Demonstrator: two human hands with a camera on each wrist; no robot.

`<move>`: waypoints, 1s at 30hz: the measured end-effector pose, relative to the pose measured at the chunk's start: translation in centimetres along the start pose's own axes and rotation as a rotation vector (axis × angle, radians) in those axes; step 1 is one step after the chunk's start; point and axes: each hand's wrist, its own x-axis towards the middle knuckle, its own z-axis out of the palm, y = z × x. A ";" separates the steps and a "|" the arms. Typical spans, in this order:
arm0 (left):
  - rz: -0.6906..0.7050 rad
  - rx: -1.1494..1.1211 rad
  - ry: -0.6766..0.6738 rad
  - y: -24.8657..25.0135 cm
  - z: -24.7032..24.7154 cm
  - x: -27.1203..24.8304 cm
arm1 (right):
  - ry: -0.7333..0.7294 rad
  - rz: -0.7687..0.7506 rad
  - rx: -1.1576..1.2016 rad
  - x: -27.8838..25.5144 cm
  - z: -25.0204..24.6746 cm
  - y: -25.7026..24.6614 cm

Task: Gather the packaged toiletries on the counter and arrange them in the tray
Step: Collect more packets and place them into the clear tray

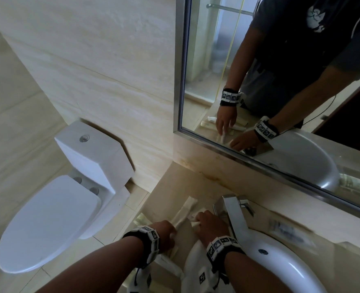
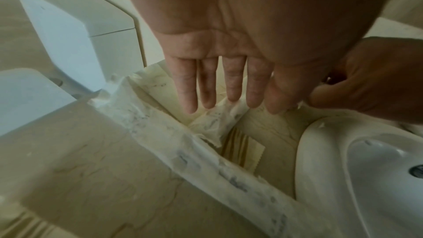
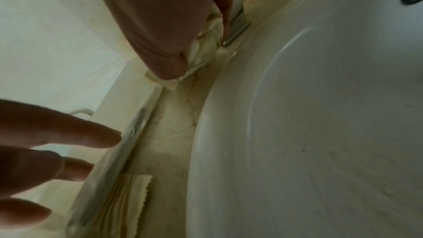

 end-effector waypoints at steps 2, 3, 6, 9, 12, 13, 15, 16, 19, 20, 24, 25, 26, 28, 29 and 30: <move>-0.002 0.008 0.036 0.3 0.0 0.0 | 0.037 0.003 0.030 -0.8 -0.5 -0.1; -0.002 -0.001 0.069 0.5 -0.1 0.0 | 0.053 0.003 0.048 -1.2 -0.7 -0.2; -0.018 -0.032 0.134 0.7 -0.4 0.3 | 0.047 -0.003 0.144 -2.3 -1.4 -0.6; 0.013 -0.057 0.175 1.6 -1.2 -0.2 | 0.016 0.000 0.310 -3.3 -2.0 -0.9; 0.071 -0.087 0.200 2.7 -2.0 -0.7 | 0.002 -0.031 0.437 -4.2 -3.0 -1.2; 0.108 -0.092 0.202 3.1 -2.2 -1.0 | 0.002 -0.037 0.468 -4.6 -3.4 -1.3; 0.161 -0.089 0.204 4.1 -2.4 -1.7 | 0.018 -0.037 0.516 -5.3 -4.2 -1.3; 0.168 -0.093 0.208 4.4 -2.3 -1.8 | 0.036 -0.027 0.535 -5.6 -4.4 -1.2; 0.139 -0.099 0.210 5.2 -2.1 -3.0 | 0.094 0.037 0.552 -6.8 -4.9 -1.1; 0.127 -0.113 0.209 5.5 -2.0 -3.3 | 0.117 0.059 0.551 -7.2 -5.0 -1.1; 0.083 -0.261 0.134 6.9 -1.5 -4.3 | 0.257 0.113 0.528 -9.4 -5.6 -1.2; 0.092 -0.324 0.113 7.3 -1.3 -4.6 | 0.302 0.134 0.532 -10.0 -5.6 -1.2; 0.110 -0.378 0.108 7.8 -1.2 -4.8 | 0.350 0.158 0.540 -10.6 -5.7 -1.1; 0.121 -0.479 0.137 8.9 -1.1 -5.5 | 0.441 0.189 0.554 -11.6 -5.9 -1.1; 0.118 -0.565 0.147 9.4 -1.1 -6.0 | 0.467 0.190 0.558 -12.2 -6.1 -1.1; 0.118 -0.643 0.152 10.0 -1.1 -6.4 | 0.481 0.184 0.562 -12.7 -6.3 -1.1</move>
